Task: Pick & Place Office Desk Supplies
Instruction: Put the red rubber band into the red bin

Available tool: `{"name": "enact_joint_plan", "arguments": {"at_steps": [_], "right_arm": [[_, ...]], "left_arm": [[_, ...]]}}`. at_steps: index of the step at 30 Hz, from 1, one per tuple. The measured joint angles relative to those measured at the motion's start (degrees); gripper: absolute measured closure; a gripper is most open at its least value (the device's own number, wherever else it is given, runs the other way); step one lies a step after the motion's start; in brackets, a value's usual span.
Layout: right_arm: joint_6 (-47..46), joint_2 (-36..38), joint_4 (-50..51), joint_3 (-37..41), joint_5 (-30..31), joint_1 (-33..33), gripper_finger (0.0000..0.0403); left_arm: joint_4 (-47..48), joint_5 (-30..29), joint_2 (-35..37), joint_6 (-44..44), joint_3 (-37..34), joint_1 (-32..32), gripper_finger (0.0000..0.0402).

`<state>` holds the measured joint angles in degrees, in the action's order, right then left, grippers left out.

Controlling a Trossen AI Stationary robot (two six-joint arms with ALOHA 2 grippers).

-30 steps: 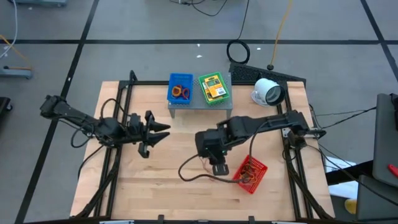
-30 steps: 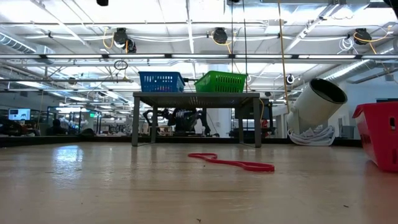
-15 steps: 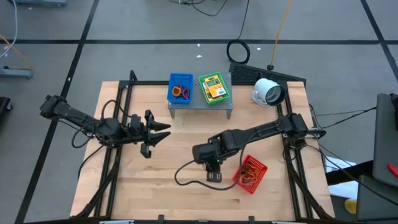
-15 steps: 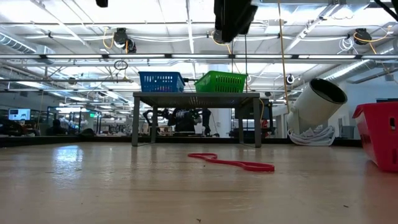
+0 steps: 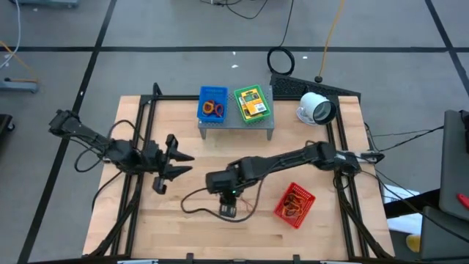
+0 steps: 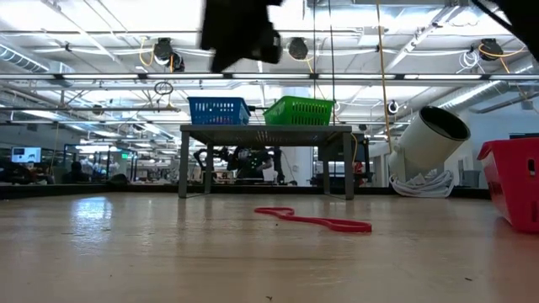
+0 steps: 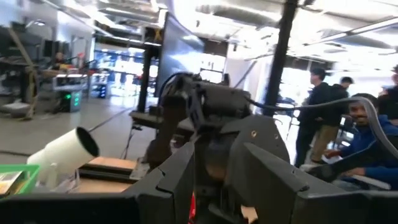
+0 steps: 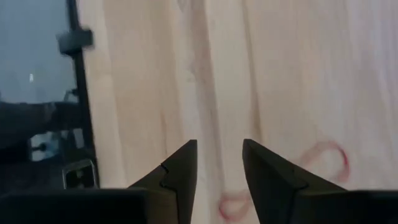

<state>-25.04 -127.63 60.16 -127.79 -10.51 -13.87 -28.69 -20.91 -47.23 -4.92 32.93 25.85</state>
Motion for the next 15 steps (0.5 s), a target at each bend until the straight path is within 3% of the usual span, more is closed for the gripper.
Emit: {"name": "enact_joint_plan", "arguments": {"at_steps": [3, 9, 15], "right_arm": [[-1.4, -5.8, 6.2, -7.4, 0.0, -0.1, 0.0292], [-15.2, -6.4, 7.8, -0.3, -0.6, 1.1, 0.0288], [-21.3, -6.9, 7.2, 4.5, 0.0, 3.0, 0.0272]], "left_arm": [[2.0, -0.1, 2.9, 1.7, 0.0, 2.0, 0.0261], [9.6, -0.1, 8.9, 1.6, 0.0, 5.1, 0.0261], [13.7, -0.2, 11.4, 1.1, 0.0, 6.7, 0.0261]]}}
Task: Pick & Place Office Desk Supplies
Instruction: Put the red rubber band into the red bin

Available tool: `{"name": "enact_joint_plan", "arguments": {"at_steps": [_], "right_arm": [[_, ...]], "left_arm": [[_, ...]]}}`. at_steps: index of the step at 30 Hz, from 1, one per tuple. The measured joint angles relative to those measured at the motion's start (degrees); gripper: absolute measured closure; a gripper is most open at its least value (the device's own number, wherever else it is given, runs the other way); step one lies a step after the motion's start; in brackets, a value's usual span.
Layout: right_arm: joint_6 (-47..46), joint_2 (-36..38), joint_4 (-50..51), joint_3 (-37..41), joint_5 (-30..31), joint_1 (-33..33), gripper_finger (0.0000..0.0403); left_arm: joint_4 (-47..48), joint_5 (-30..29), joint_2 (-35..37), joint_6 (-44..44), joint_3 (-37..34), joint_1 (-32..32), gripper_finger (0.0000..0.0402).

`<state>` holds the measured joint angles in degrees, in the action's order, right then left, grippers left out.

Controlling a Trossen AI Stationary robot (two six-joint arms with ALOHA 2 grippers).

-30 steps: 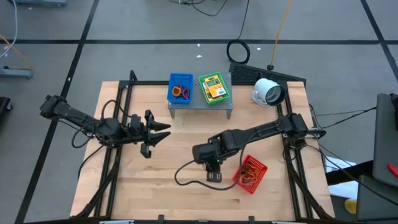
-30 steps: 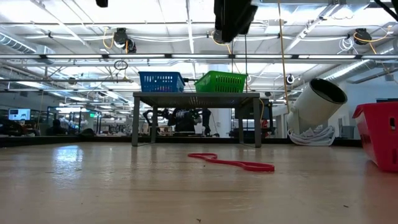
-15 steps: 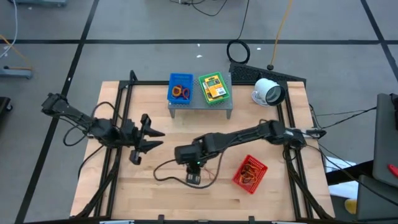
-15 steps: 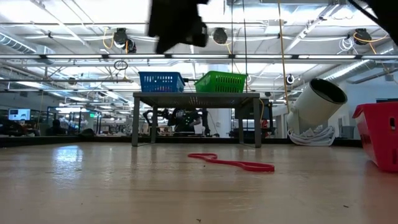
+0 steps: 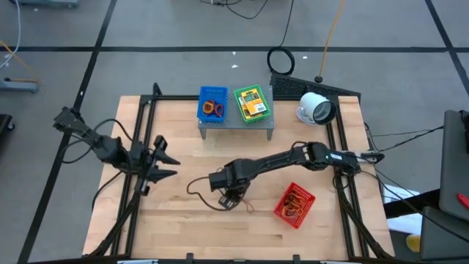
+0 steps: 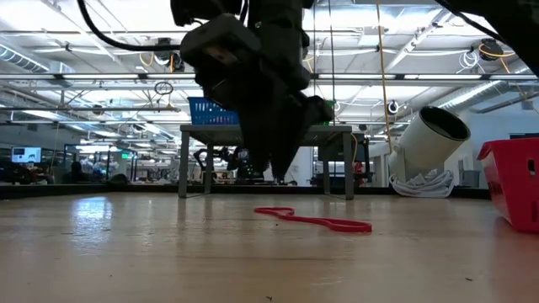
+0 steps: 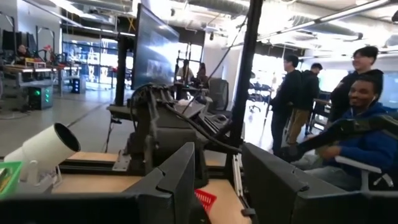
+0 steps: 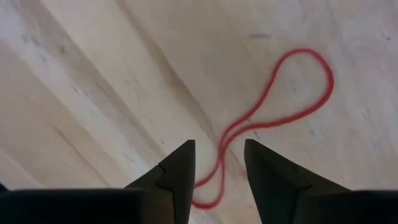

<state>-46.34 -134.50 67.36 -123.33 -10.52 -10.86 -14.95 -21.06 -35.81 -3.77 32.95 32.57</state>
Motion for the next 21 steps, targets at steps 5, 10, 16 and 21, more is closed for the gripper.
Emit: {"name": "enact_joint_plan", "arguments": {"at_steps": [5, 10, 16, 21], "right_arm": [[-2.6, 0.2, -1.1, 0.6, 2.7, 1.4, 0.0247], [-4.1, 0.2, -1.2, 0.7, 8.6, 2.3, 0.0217], [-6.5, 0.2, -1.1, 0.7, 9.9, 3.1, 0.0193], [-5.7, 0.2, -1.1, 0.7, 14.0, 2.7, 0.0192]], "left_arm": [[0.3, 0.0, -0.4, -0.5, 0.0, 0.7, 0.0261], [1.6, 0.0, -0.5, -2.9, 0.0, 0.7, 0.0261], [2.7, 0.1, -0.5, -6.4, 0.0, 0.6, 0.0261], [2.9, 0.1, -0.5, -6.9, 0.0, 0.6, 0.0261]]}}
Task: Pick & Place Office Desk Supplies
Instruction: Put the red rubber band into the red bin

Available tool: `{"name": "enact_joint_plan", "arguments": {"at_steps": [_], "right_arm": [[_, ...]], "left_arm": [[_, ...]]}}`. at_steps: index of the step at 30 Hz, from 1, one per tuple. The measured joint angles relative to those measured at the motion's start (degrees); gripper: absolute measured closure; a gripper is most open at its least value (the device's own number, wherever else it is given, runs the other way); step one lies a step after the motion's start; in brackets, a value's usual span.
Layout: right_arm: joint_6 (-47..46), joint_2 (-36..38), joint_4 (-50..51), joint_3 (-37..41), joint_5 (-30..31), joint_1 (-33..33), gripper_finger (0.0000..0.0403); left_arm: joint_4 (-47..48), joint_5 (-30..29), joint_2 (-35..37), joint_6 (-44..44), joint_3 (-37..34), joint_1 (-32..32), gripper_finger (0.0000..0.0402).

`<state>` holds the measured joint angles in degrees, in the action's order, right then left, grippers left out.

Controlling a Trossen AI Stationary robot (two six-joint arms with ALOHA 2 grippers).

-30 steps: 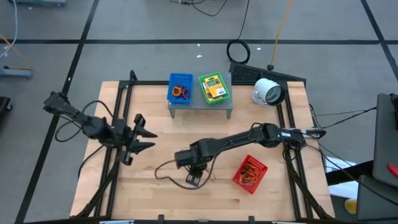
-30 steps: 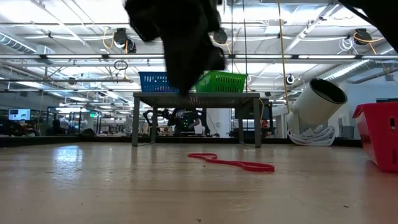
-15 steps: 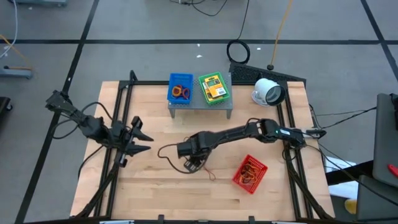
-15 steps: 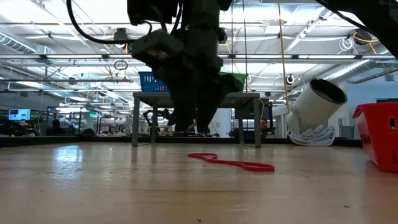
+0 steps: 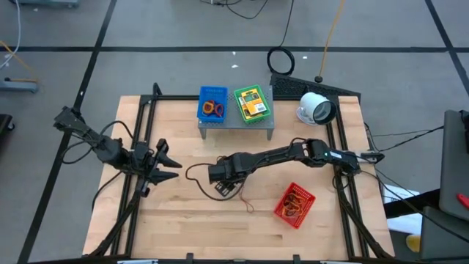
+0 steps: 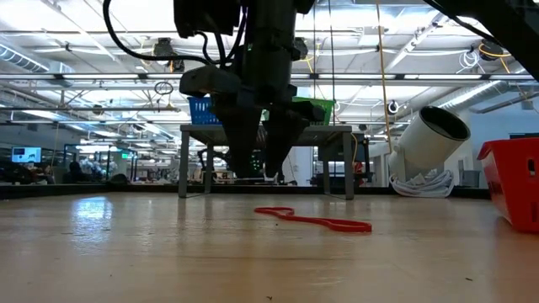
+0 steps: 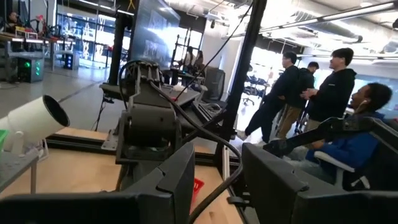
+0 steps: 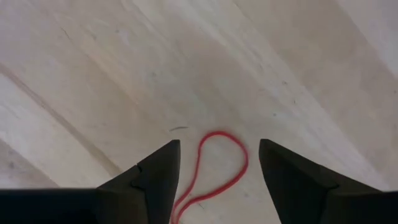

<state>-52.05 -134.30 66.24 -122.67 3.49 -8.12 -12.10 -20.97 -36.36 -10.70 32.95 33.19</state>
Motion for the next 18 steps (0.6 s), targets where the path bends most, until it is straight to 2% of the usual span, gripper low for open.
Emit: {"name": "enact_joint_plan", "arguments": {"at_steps": [7, 18], "right_arm": [[3.8, 0.0, 0.0, 0.0, 1.1, -1.0, 0.0193], [5.7, 0.0, 0.0, 0.0, 0.9, -1.3, 0.0168]], "left_arm": [[0.1, 0.0, 0.0, 0.0, 0.0, 0.0, 0.0261], [0.5, 0.1, 0.0, -0.1, 0.0, 0.0, 0.0261]]}}
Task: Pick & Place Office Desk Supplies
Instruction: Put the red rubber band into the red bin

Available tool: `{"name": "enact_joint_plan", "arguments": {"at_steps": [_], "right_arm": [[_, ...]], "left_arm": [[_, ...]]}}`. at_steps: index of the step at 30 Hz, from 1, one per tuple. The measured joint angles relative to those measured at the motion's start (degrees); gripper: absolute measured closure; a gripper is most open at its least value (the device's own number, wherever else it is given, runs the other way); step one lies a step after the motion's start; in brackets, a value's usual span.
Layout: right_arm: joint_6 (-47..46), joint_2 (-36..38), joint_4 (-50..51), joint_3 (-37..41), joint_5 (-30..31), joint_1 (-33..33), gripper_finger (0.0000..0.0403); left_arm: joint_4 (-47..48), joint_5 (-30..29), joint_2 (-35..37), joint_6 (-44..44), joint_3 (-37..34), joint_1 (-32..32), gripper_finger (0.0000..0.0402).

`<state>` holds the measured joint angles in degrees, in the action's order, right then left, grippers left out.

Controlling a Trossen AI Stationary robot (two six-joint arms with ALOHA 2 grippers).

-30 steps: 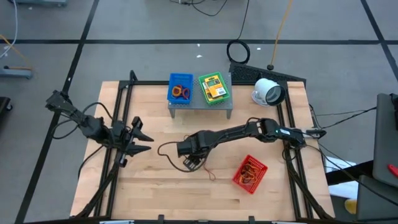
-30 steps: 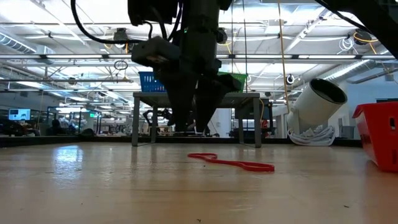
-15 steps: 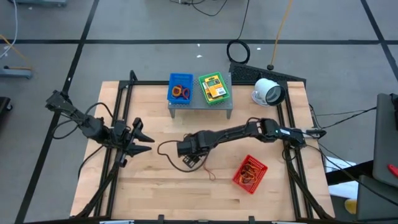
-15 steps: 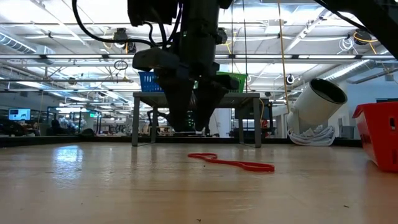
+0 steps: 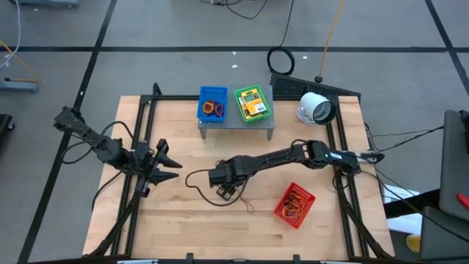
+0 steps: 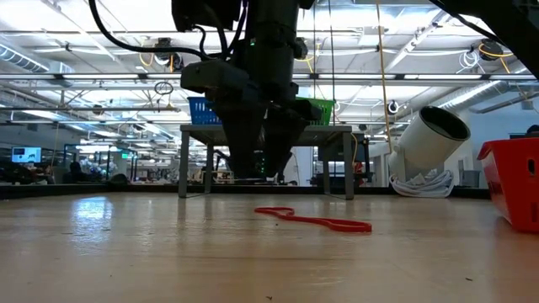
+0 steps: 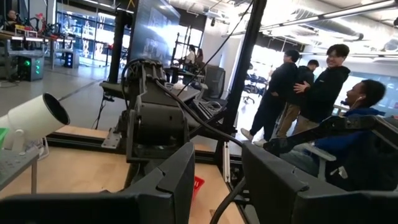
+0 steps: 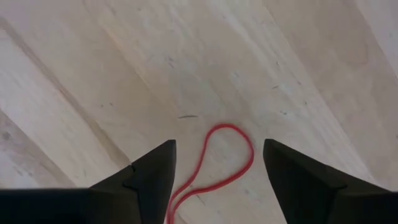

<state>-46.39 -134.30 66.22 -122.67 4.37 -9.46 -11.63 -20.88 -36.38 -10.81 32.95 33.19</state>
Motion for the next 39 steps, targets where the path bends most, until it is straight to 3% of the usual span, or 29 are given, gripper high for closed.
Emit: {"name": "enact_joint_plan", "arguments": {"at_steps": [10, 24, 31, 39], "right_arm": [[1.6, 0.0, -0.4, 0.4, -3.0, 0.4, 0.0165], [4.0, 0.4, -4.8, 10.0, -10.4, 0.4, 0.0165], [0.5, 0.3, -8.2, 10.2, -9.7, -0.6, 0.0164], [0.5, 0.3, -5.6, 10.1, -6.9, -2.0, 0.0165]], "left_arm": [[0.0, 0.0, 0.0, -0.1, 0.0, 0.0, 0.0261], [-0.1, 0.0, 0.0, -3.0, 0.0, 0.0, 0.0261], [-0.1, 0.0, 0.0, -4.3, 0.0, 0.0, 0.0261], [-0.2, -0.1, 0.0, -4.6, 0.0, 0.0, 0.0261]]}}
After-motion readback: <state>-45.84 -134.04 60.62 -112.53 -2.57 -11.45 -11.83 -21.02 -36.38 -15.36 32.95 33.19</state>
